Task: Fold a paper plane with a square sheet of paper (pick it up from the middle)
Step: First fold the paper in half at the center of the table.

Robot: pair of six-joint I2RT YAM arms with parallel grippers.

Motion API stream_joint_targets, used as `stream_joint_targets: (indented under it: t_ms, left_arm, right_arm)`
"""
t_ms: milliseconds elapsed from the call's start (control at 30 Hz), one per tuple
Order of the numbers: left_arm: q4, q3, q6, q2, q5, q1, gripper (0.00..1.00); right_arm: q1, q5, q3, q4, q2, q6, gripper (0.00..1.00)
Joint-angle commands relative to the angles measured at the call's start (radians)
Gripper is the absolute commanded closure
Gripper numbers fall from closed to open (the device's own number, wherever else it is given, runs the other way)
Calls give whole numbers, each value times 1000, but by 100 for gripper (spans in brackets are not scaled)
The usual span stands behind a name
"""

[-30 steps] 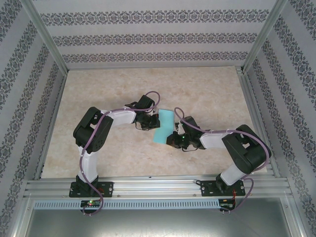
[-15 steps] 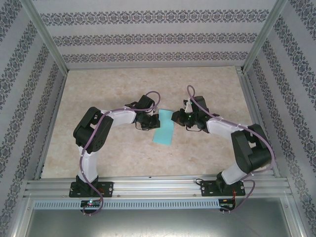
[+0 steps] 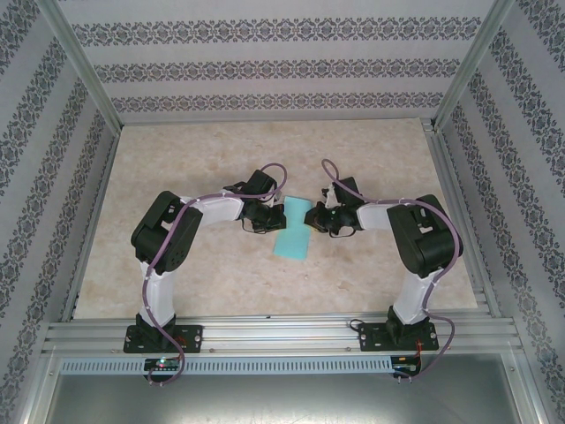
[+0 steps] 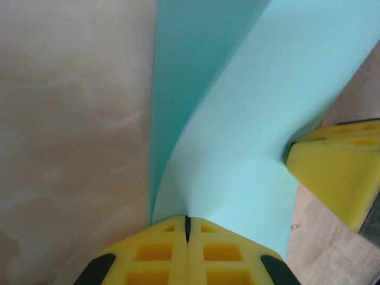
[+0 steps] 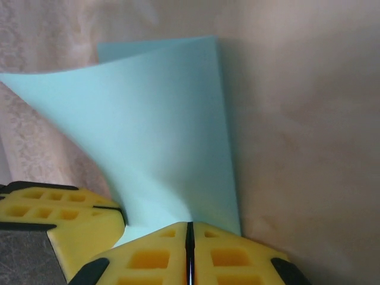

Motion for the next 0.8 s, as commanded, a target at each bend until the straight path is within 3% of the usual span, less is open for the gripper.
stream_joint_targets:
  t_ms: [0, 267, 767]
  left_arm:
    - [-88, 2, 29, 42, -8, -14, 100]
    - [-94, 3, 34, 46, -9, -14, 100]
    - [-108, 3, 42, 42, -15, -14, 100]
  right_arm:
    - [1, 38, 1, -45, 29, -27, 90]
    - [-18, -44, 101, -63, -55, -15, 89]
    - [-29, 5, 141, -78, 123, -39, 90]
